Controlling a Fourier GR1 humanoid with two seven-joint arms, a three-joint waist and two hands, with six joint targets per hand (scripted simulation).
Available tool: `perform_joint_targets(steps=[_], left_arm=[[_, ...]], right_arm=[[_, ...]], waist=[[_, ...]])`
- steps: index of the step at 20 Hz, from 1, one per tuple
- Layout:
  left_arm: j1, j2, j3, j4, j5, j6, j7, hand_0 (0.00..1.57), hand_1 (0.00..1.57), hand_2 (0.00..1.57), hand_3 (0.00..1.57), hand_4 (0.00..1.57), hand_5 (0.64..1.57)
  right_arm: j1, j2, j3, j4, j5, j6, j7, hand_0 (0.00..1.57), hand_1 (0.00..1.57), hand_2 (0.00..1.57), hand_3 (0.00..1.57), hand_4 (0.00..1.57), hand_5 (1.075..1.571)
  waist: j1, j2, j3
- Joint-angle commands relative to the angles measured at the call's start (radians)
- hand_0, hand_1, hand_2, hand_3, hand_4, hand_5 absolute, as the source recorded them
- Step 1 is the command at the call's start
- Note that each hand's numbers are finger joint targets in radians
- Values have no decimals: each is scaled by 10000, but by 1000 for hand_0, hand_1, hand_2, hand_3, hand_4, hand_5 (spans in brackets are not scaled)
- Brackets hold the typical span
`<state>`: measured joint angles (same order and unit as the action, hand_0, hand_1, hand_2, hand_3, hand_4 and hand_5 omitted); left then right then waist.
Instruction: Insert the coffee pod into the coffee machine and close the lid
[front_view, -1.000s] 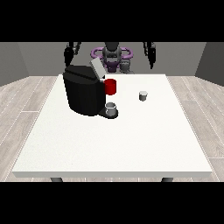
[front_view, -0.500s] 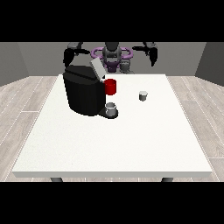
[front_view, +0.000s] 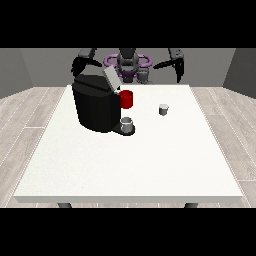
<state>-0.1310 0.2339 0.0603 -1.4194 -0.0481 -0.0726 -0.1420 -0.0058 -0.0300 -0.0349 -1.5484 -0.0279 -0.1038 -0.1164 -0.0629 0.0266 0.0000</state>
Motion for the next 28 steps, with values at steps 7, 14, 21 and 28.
perform_joint_targets(steps=[7, 14, 21, 28], left_arm=[[-2014, 1487, 1003, 2607, -108, -903, 623, 0, 0, 0, 0, 0, 1571], [-2922, 1583, 1015, 4022, -426, -1057, 828, 0, 0, 0, 0, 0, 1571], [-3752, 1278, 490, 5132, -1554, -292, 755, 0, 0, 0, 0, 0, 1571], [-3920, 1152, 375, 6458, -2336, 85, 132, 223, 223, 529, 222, 0, 1571]], right_arm=[[-528, 235, 704, -340, 399, -282, 365, 0, 0, 0, 0, 283, 1571], [-1150, -144, -99, 558, -124, 13, 31, 0, 0, 0, 0, 352, 1571], [-2027, -254, -81, 1001, 87, -125, 688, 0, 0, 0, 0, 389, 1571], [-1910, 13, 106, 1159, 406, -539, 909, 0, 0, 0, 0, 410, 1571]], waist=[[-639, 786, -4], [-531, 1227, 0], [-668, 1657, 0], [-714, 1304, -2]])
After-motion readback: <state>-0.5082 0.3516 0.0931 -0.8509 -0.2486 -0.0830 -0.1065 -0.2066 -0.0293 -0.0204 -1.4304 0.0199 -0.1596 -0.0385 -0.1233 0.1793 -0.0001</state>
